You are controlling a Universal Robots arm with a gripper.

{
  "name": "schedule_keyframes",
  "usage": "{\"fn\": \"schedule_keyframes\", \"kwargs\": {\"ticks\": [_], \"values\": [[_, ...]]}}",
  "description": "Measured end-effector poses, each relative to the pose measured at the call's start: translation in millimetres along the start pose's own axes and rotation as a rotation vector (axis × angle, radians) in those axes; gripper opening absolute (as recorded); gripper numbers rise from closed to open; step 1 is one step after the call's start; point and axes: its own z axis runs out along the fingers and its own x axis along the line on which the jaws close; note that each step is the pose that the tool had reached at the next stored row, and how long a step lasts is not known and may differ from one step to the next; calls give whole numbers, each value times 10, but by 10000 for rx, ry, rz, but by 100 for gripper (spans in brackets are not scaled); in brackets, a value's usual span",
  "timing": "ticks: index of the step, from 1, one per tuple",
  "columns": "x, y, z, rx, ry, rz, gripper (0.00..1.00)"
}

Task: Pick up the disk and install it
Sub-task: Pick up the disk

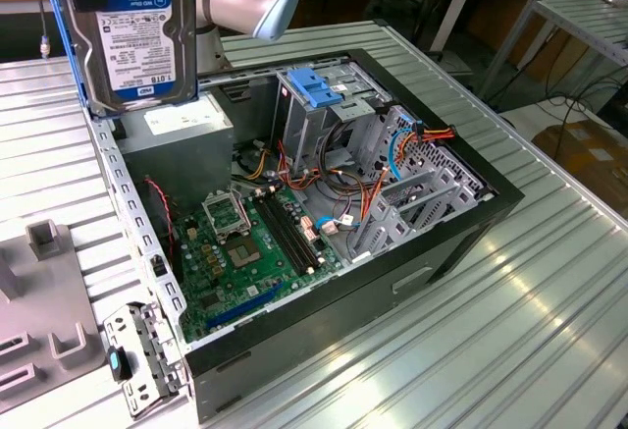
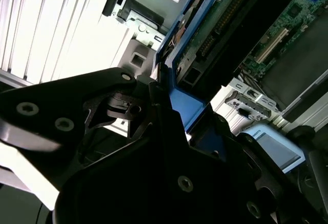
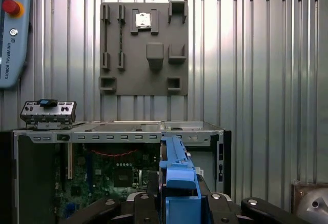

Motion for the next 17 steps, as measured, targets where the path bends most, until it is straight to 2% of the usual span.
{"fn": "schedule_keyframes", "kwargs": {"ticks": [5, 10, 12, 14, 17], "values": [[0, -120, 0, 0, 0, 1, 37], [-1, -290, 0, 0, 1, 1, 37], [-1, -335, 1, 0, 2, 1, 37], [33, -382, 2, 0, 5, 2, 37], [111, -414, 3, 0, 5, 1, 37]]}}
